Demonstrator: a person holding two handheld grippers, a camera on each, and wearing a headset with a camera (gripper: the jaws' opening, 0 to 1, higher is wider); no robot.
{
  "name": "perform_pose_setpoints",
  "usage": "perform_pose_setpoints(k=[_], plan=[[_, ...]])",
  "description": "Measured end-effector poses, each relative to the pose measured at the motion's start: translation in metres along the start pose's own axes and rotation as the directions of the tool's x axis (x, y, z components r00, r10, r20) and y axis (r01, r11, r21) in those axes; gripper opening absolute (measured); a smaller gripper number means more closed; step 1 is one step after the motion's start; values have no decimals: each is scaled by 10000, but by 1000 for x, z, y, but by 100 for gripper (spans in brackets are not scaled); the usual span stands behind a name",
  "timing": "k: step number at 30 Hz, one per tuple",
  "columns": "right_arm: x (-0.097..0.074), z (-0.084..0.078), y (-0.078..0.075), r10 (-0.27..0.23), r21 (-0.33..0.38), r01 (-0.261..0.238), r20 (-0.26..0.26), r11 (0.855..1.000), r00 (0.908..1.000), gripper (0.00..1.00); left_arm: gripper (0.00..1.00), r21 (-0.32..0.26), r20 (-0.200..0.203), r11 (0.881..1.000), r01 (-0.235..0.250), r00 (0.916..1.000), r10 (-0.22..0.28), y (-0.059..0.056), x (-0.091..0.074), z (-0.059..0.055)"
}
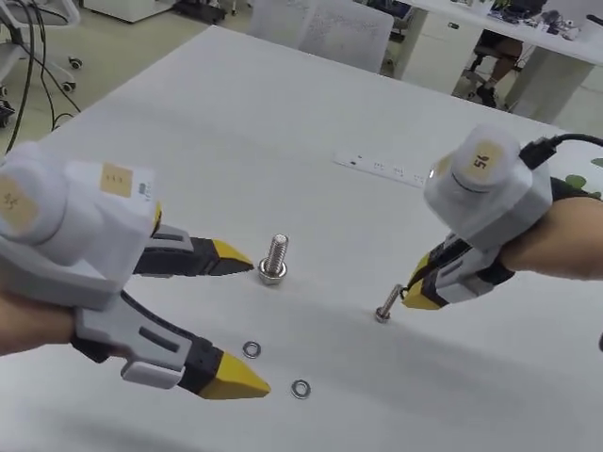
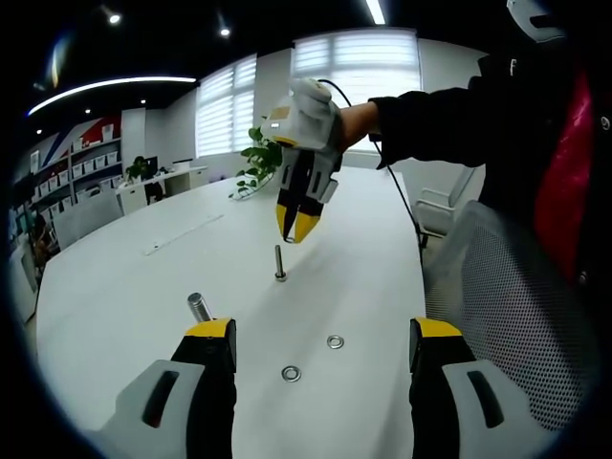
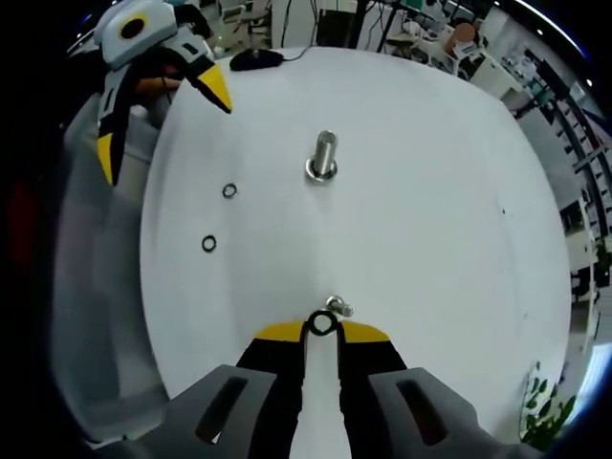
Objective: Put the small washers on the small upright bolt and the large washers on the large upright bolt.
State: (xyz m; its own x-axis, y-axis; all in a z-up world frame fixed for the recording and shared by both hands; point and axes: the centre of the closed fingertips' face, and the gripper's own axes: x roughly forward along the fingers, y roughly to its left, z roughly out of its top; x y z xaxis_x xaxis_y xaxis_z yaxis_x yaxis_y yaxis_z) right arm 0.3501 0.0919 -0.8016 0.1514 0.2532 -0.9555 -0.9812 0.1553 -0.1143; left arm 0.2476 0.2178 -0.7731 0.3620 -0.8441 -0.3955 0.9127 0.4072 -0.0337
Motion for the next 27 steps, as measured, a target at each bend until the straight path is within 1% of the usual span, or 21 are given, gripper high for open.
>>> perform_pose_setpoints(k=[3,5,8,14,16,19,27], plan=[[1,2,-4,-71,-35,71,-1,10000,10000,14,73,-22,-27,10000,-10,10000,10,0,-1,-1],[3,3,-6,-34,53,33,51,10000,10000,14,73,-21,-32,10000,-26,10000,26,0,-1,-1],[6,1,-10,-128,-20,128,-48,9999,9999,14,73,-51,-35,10000,-36,10000,36,0,-1,-2],[10,-2,-14,-73,37,73,-119,10000,9999,14,73,-106,-67,9999,-58,10000,57,0,-1,-4],[12,-3,-19,-87,47,87,-99,10000,9999,14,73,-112,-69,9999,-67,10000,66,0,-1,-4],[13,-1,-19,-55,54,55,-49,10000,10000,14,73,-125,-59,9999,-76,10000,75,0,0,-4],[17,-2,-17,81,40,-80,-123,10000,9999,14,73,-155,-82,9998,-143,9999,141,0,-1,-5]])
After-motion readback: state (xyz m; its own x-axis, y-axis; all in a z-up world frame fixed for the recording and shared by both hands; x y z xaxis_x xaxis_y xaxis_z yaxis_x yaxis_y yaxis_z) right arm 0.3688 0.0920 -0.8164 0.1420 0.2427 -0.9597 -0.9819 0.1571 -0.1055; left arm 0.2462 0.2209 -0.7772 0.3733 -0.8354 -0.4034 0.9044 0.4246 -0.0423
